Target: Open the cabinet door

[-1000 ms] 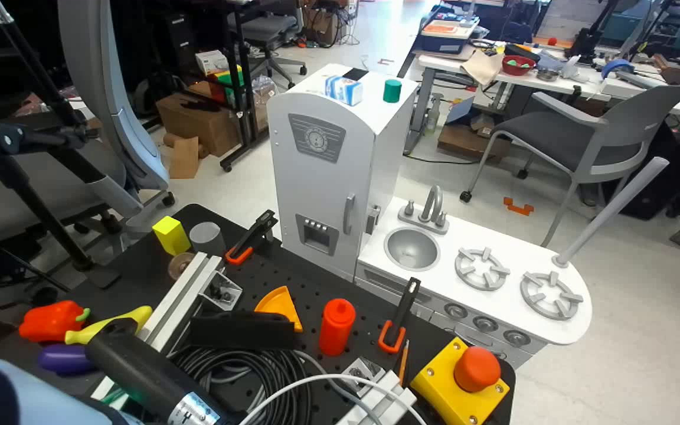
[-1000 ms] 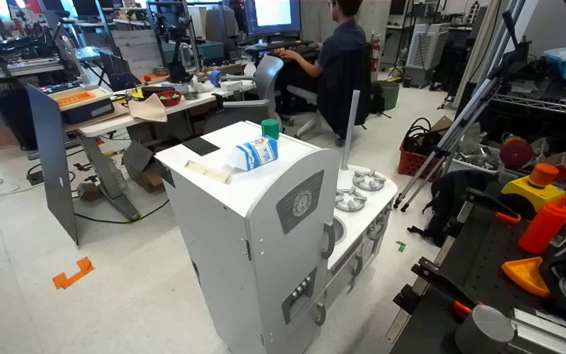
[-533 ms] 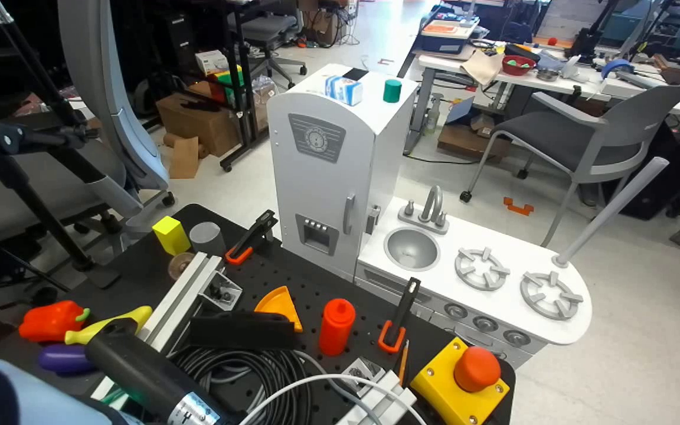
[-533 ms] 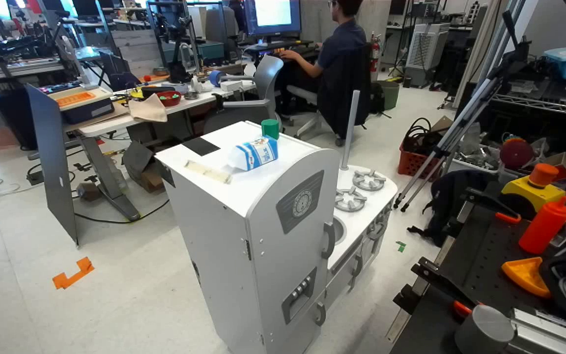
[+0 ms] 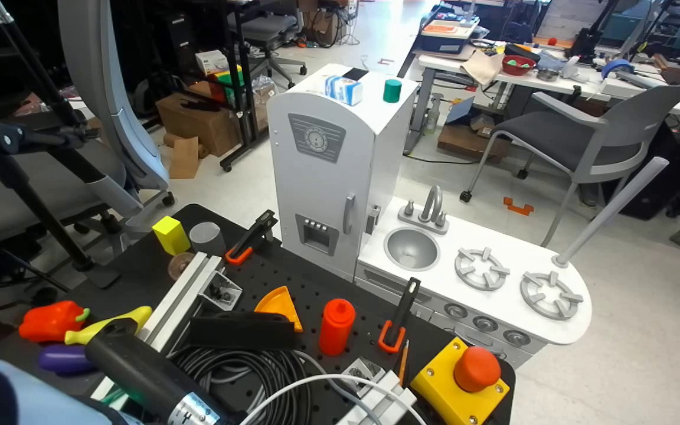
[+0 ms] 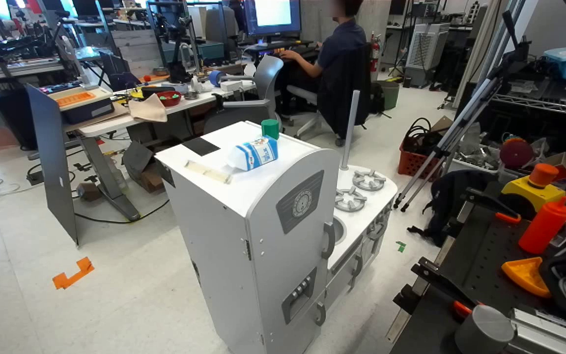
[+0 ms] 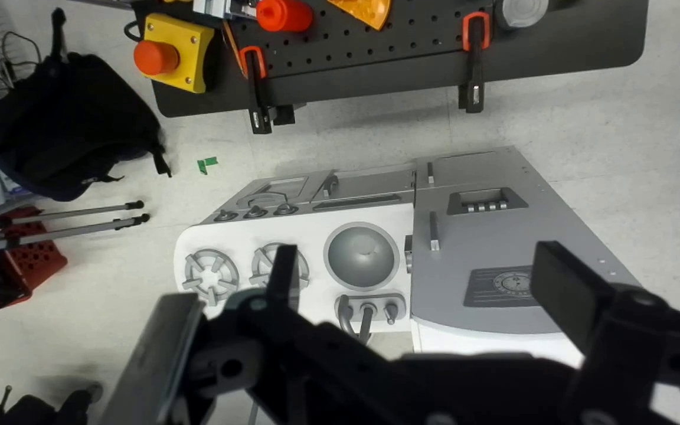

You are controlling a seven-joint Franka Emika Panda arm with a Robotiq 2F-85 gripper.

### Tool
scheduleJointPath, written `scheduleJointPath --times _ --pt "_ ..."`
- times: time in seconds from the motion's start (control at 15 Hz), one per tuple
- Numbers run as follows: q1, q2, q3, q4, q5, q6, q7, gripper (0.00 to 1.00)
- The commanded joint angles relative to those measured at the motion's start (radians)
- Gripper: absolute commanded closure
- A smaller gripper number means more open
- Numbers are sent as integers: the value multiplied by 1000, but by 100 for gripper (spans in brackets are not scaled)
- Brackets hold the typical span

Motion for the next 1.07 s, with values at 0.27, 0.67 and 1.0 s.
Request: scheduleJointPath --times 0.27,0.67,1.0 --pt "-6 365 -152 109 44 247 -151 0" --pt "4 758 -173 385 192 271 -126 0" --pt "16 987 -175 594 249 321 -77 0"
